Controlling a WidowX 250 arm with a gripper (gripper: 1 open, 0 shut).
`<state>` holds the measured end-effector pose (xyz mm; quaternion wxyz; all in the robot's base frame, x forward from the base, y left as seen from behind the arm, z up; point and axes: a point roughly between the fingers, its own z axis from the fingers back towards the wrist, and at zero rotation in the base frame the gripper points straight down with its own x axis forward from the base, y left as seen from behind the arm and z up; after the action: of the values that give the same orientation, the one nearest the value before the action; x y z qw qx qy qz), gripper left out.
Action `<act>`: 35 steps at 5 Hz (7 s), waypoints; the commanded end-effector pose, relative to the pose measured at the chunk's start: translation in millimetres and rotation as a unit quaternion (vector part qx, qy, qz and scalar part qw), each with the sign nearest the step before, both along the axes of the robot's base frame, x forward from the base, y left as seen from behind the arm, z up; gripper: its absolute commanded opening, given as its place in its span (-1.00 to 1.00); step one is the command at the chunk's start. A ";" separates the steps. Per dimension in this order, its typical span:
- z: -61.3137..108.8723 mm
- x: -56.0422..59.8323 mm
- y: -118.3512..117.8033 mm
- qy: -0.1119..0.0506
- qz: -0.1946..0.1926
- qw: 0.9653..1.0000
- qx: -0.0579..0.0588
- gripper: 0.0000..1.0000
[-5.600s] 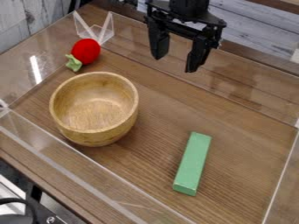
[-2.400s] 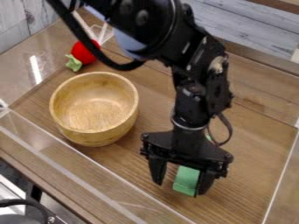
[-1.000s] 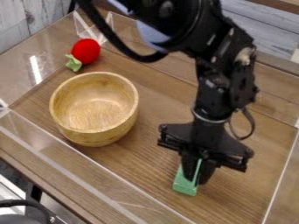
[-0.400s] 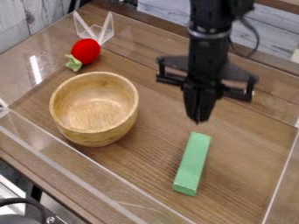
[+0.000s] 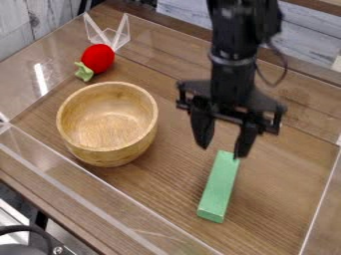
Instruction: Put the green block in the brown bowl
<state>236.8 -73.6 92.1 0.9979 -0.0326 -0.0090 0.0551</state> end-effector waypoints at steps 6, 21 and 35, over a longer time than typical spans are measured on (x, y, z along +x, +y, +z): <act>-22.4 16.6 -8.4 -0.010 -0.041 0.999 -0.002 -1.00; 9.7 1.0 27.3 -0.002 -0.062 0.998 -0.008 -1.00; -10.7 21.7 37.1 0.021 -0.236 0.971 -0.029 1.00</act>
<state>253.4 -37.9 73.4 0.9809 -0.0623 0.0378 -0.1802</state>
